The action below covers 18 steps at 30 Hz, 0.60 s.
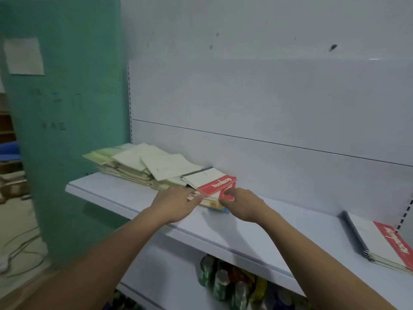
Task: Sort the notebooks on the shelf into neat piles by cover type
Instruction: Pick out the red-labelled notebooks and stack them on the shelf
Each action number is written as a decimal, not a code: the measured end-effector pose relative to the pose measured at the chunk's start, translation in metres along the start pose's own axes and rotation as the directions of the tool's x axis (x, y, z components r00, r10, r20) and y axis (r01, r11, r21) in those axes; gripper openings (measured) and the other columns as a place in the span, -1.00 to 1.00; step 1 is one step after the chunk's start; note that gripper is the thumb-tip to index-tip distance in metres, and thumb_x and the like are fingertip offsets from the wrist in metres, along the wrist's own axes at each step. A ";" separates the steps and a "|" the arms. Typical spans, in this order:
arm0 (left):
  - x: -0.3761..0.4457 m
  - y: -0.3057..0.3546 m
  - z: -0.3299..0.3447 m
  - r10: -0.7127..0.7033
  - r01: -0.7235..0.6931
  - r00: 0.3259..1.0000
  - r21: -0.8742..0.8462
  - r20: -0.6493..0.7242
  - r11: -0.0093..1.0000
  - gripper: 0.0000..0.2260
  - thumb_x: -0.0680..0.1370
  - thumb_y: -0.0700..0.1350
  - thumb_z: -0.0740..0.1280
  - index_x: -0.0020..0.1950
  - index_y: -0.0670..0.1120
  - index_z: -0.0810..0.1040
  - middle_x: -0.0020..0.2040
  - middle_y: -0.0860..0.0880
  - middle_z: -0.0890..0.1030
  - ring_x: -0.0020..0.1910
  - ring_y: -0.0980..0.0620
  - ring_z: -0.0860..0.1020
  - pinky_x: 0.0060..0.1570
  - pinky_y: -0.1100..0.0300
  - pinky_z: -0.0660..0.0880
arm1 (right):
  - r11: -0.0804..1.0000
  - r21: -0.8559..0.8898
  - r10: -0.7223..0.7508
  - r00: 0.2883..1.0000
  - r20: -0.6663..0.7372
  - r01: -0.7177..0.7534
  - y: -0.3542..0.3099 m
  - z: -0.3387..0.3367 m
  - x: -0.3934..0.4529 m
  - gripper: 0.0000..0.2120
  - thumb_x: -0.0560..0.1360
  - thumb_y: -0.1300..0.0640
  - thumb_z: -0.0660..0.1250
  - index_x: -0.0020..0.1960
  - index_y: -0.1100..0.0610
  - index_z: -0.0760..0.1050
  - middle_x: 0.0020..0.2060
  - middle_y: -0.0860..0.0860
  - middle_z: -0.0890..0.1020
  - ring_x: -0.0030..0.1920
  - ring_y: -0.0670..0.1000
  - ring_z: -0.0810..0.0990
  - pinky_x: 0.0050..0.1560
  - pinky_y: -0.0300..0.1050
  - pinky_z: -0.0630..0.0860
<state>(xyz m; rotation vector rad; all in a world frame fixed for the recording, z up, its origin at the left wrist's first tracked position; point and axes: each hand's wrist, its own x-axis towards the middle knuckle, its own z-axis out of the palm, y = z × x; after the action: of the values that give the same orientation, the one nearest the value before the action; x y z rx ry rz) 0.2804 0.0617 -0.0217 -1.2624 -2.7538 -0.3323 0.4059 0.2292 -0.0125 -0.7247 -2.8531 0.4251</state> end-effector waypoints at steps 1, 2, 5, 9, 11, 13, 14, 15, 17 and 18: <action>0.009 -0.010 0.001 0.015 -0.013 0.999 0.058 -0.028 0.998 -0.48 0.58 0.32 -0.03 0.37 0.12 0.45 0.36 0.03 0.50 0.35 -0.04 0.41 0.27 -0.02 0.36 | 1.000 0.007 -0.001 1.000 0.006 0.001 -0.002 0.006 0.007 -0.53 0.56 -0.19 0.11 0.40 -0.03 0.39 0.35 -0.01 0.48 0.29 0.08 0.45 0.26 0.08 0.41; 0.018 -0.020 0.003 0.025 -0.021 0.999 0.106 -0.043 0.994 -0.48 0.57 0.33 -0.04 0.32 0.11 0.48 0.33 0.02 0.52 0.33 -0.05 0.43 0.26 -0.02 0.36 | 1.000 0.018 -0.001 1.000 0.011 0.001 -0.003 0.012 0.014 -0.53 0.56 -0.18 0.11 0.40 -0.03 0.38 0.36 -0.02 0.47 0.31 0.08 0.44 0.28 0.08 0.40; 0.046 -0.048 0.004 0.023 -0.016 0.997 0.100 -0.074 0.995 -0.50 0.59 0.30 0.00 0.37 0.09 0.45 0.38 0.01 0.49 0.36 -0.05 0.40 0.30 -0.01 0.32 | 0.999 0.047 -0.006 1.000 -0.014 0.007 -0.004 0.029 0.043 -0.55 0.56 -0.18 0.13 0.39 -0.04 0.39 0.34 -0.03 0.49 0.30 0.07 0.45 0.27 0.07 0.40; 0.077 -0.073 0.008 0.049 -0.043 0.996 0.078 -0.076 0.996 -0.52 0.61 0.25 0.03 0.44 0.07 0.39 0.41 0.00 0.46 0.39 -0.04 0.36 0.34 0.03 0.28 | 0.996 0.084 -0.012 0.997 -0.074 0.018 -0.015 0.050 0.088 -0.62 0.57 -0.16 0.15 0.27 -0.01 0.48 0.22 -0.02 0.55 0.22 0.07 0.50 0.17 0.04 0.46; 0.092 -0.083 0.012 0.069 -0.064 0.997 0.096 -0.046 0.993 -0.51 0.61 0.25 0.04 0.46 0.07 0.37 0.43 0.02 0.43 0.41 -0.01 0.34 0.36 0.04 0.24 | 0.998 0.062 -0.012 0.996 -0.091 0.018 -0.026 0.060 0.110 -0.55 0.55 -0.20 0.15 0.32 0.01 0.43 0.27 0.03 0.50 0.29 0.12 0.44 0.22 0.09 0.43; 0.108 -0.093 0.015 0.096 -0.090 0.993 0.094 -0.064 0.992 -0.53 0.62 0.24 0.05 0.45 0.07 0.37 0.43 0.05 0.42 0.41 0.02 0.32 0.37 0.05 0.23 | 1.000 0.018 -0.008 0.992 -0.126 0.010 -0.036 0.068 0.131 -0.45 0.54 -0.24 0.14 0.42 0.03 0.33 0.37 0.04 0.41 0.36 0.13 0.35 0.28 0.13 0.37; 0.115 -0.098 0.015 0.110 -0.103 0.991 0.087 -0.080 0.991 -0.54 0.62 0.23 0.06 0.45 0.07 0.38 0.43 0.06 0.42 0.41 0.03 0.32 0.37 0.06 0.23 | 1.000 -0.003 -0.009 0.988 -0.151 0.009 -0.041 0.072 0.140 -0.42 0.54 -0.26 0.13 0.44 0.03 0.30 0.40 0.04 0.38 0.38 0.13 0.32 0.30 0.14 0.34; 0.122 -0.102 0.015 0.118 -0.112 0.989 0.073 -0.086 0.991 -0.54 0.62 0.22 0.06 0.45 0.06 0.38 0.43 0.07 0.42 0.42 0.03 0.32 0.38 0.06 0.22 | 1.000 -0.023 -0.008 0.985 -0.172 0.004 -0.046 0.076 0.147 -0.39 0.53 -0.28 0.12 0.45 0.04 0.28 0.42 0.04 0.35 0.40 0.13 0.29 0.32 0.16 0.32; 0.135 -0.109 0.017 0.127 -0.124 0.988 0.034 -0.086 0.992 -0.53 0.63 0.22 0.06 0.45 0.06 0.38 0.44 0.08 0.41 0.43 0.04 0.31 0.39 0.06 0.21 | 0.998 -0.058 0.007 0.983 -0.184 -0.018 -0.054 0.084 0.159 -0.35 0.52 -0.33 0.09 0.46 0.05 0.26 0.45 0.06 0.29 0.44 0.15 0.22 0.35 0.19 0.24; 0.140 -0.111 0.018 0.137 -0.135 0.987 0.023 -0.082 0.991 -0.53 0.62 0.23 0.06 0.46 0.06 0.38 0.44 0.08 0.41 0.44 0.04 0.30 0.40 0.07 0.21 | 0.997 -0.072 0.020 0.984 -0.178 -0.034 -0.056 0.088 0.165 -0.31 0.51 -0.36 0.07 0.47 0.05 0.23 0.48 0.07 0.26 0.47 0.15 0.18 0.37 0.21 0.21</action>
<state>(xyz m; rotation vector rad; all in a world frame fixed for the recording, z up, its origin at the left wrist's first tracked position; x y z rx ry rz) 0.1053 0.0985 -0.0319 -1.3901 -2.5797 -0.3402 0.2181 0.2422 -0.0630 -0.7737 -2.7067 0.2445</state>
